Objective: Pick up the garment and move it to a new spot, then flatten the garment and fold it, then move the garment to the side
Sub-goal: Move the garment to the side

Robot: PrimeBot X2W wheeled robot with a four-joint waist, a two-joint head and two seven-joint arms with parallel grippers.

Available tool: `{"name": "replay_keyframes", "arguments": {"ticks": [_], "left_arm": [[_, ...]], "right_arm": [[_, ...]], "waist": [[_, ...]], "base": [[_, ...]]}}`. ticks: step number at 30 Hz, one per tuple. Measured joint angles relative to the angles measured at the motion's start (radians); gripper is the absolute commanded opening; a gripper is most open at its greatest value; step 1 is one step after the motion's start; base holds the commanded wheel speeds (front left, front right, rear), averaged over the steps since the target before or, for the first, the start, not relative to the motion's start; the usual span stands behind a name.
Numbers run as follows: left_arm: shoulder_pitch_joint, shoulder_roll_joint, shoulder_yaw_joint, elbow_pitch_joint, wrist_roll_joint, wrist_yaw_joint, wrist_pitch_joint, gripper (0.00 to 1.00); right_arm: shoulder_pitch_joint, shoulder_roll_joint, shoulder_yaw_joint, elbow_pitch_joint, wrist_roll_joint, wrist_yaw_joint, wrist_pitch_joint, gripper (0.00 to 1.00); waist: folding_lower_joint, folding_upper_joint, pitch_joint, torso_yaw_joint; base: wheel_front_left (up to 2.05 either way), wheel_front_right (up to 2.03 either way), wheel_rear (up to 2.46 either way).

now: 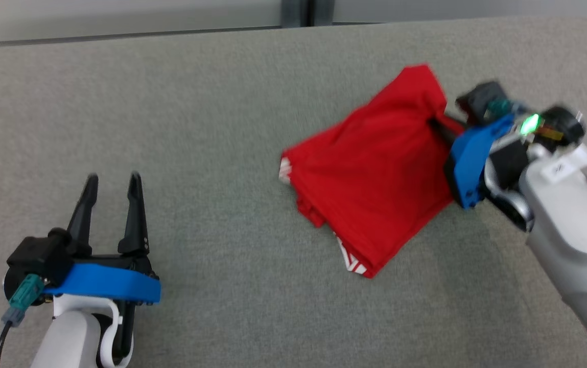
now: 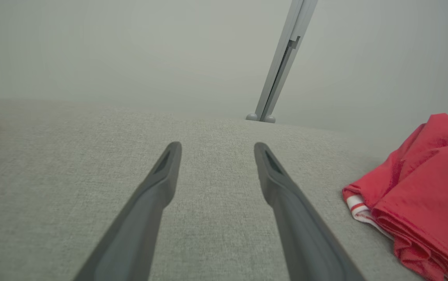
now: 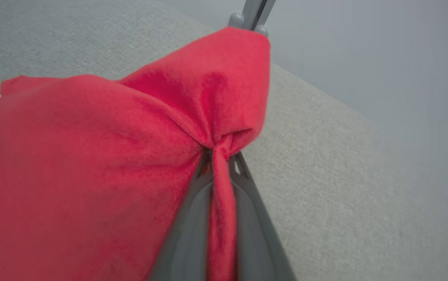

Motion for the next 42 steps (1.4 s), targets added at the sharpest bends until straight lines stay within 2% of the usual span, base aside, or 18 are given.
{"name": "replay_keyframes", "arguments": {"ticks": [6,13,14,17,23,29,30,31,37,42], "left_arm": [[-0.083,0.005,-0.016,-0.068,0.016,0.003,0.005,1.0],[-0.151,0.039,-0.016,-0.147,0.029,0.009,0.039,1.0],[-0.157,0.05,-0.015,-0.172,0.035,0.012,0.05,1.0],[-0.167,0.063,-0.009,-0.201,0.035,0.017,0.067,1.0],[-0.186,0.067,-0.018,-0.232,0.035,0.017,0.081,1.0],[-0.193,0.079,-0.014,-0.246,0.035,0.023,0.084,1.0],[-0.193,0.08,-0.014,-0.246,0.034,0.025,0.084,1.0],[-0.193,0.079,-0.015,-0.245,0.034,0.025,0.084,1.0],[-0.192,0.067,-0.023,-0.208,0.024,0.025,0.063,1.0],[-0.165,0.049,-0.019,-0.136,0.005,0.025,0.022,1.0]], "right_arm": [[-0.175,-0.12,0.008,0.005,0.017,0.0,-0.024,0.0],[-0.254,-0.221,-0.127,0.086,-0.025,0.0,-0.11,0.0],[-0.263,-0.239,-0.185,0.112,-0.04,0.0,-0.136,0.0],[-0.274,-0.273,-0.251,0.134,-0.094,0.0,-0.167,0.0],[-0.272,-0.302,-0.376,0.135,-0.187,0.0,-0.236,0.0],[-0.259,-0.308,-0.483,0.111,-0.278,0.0,-0.252,0.0],[-0.251,-0.307,-0.495,0.105,-0.29,0.0,-0.252,0.12],[-0.245,-0.304,-0.504,0.102,-0.304,0.0,-0.253,1.0],[-0.206,-0.259,-0.54,0.068,-0.355,0.0,-0.296,1.0],[-0.15,-0.152,-0.582,0.056,-0.273,0.0,-0.361,1.0]], "waist": [[0.0,0.0001,0.114,-0.046],[0.0001,0.0002,0.228,-0.088],[-0.0001,0.0002,0.256,-0.095],[-0.0001,0.0002,0.295,-0.102],[-0.0004,0.0001,0.334,-0.088],[-0.0004,0.0,0.345,-0.076],[-0.0004,0.0,0.346,-0.075],[-0.0003,0.0,0.346,-0.073],[-0.0003,0.0,0.313,-0.057],[-0.0003,-0.0001,0.234,-0.031]], "base": [[0.0,0.0,0.0],[0.0,0.0,0.0],[0.0,0.0,0.0],[0.0,0.0,0.0],[0.0,0.0,0.0],[0.0,0.0,0.0],[0.0,0.0,0.0],[0.0,0.0,0.0],[0.0,0.0,0.0],[0.0,0.0,0.0]]}}
